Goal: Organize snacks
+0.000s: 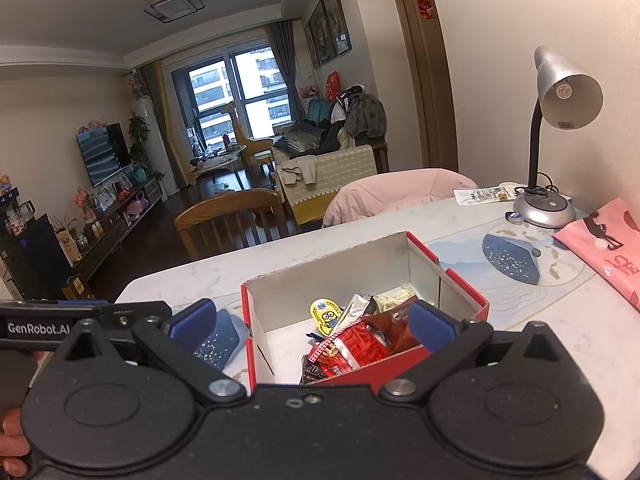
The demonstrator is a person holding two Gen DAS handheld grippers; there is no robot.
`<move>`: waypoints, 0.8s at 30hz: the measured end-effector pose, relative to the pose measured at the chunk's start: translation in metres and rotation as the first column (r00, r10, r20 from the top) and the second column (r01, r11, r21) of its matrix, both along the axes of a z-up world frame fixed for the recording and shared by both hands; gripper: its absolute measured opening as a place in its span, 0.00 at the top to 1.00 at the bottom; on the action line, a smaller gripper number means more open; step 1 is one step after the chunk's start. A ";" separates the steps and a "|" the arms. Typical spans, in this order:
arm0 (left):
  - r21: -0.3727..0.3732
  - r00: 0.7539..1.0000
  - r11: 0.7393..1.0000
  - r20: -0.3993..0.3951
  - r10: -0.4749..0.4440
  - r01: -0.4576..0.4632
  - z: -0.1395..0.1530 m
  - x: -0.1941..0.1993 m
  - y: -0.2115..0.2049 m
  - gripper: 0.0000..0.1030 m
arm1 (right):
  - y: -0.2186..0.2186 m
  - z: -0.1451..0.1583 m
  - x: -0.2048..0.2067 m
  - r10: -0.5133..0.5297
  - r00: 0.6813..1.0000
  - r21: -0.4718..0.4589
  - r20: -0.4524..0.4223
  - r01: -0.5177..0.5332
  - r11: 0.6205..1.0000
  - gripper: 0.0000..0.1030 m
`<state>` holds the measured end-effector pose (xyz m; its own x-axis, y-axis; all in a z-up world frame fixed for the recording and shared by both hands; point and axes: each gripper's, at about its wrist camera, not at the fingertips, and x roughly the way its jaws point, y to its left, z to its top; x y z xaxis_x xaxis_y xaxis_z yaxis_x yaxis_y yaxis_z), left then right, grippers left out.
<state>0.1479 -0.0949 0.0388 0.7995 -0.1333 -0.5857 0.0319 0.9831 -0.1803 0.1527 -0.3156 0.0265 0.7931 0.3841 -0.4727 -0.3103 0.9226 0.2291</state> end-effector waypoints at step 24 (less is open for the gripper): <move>0.010 1.000 1.000 0.001 -0.008 0.008 0.003 -0.008 -0.001 0.02 | -0.003 0.001 -0.004 -0.023 0.999 -0.022 0.030 0.023 0.999 0.00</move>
